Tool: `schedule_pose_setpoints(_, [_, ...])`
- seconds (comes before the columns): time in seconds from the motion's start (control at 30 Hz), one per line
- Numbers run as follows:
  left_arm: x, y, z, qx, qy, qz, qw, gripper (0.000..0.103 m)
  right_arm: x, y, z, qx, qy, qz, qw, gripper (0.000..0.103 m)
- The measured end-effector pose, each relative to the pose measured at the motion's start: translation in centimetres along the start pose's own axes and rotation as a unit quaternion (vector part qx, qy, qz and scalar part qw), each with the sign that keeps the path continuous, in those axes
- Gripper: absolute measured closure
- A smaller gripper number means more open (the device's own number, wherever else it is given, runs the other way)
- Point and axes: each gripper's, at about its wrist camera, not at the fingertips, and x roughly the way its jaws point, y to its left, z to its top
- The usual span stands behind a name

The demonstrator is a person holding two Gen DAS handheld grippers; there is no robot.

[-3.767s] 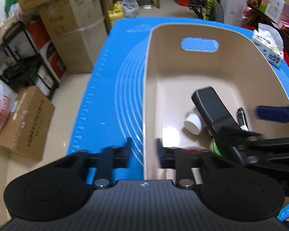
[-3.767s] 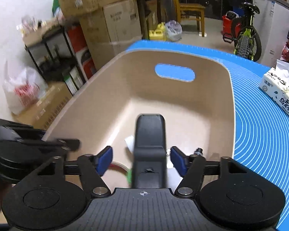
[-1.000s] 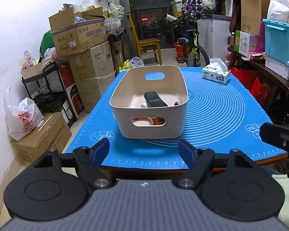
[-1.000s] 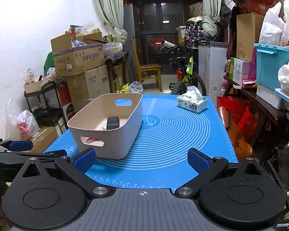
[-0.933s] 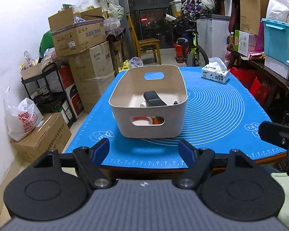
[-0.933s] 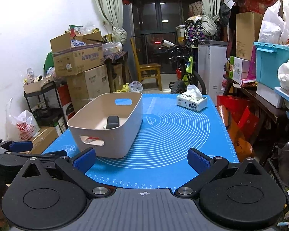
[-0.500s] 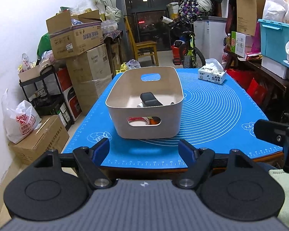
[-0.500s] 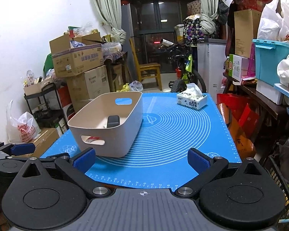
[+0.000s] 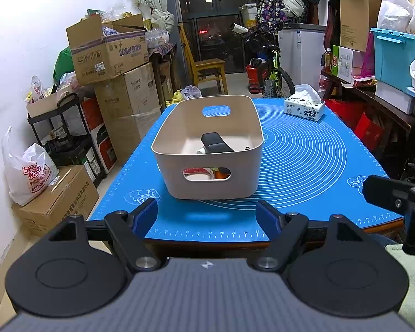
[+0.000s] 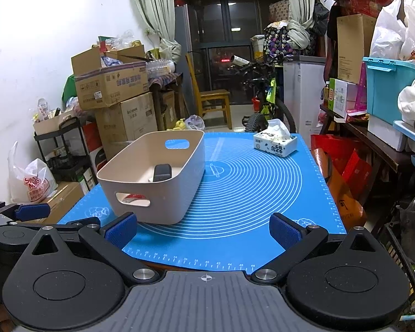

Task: Organize rigid objects

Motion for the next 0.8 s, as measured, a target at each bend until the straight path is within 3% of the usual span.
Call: schedule_pose_setpoints(0.8, [-0.18, -0.57, 0.26, 0.001, -0.004, -0.004, 1.0, 0.025, 0.01, -0.12, 0.0, 0.0, 0.0, 0.0, 1.0, 0.002])
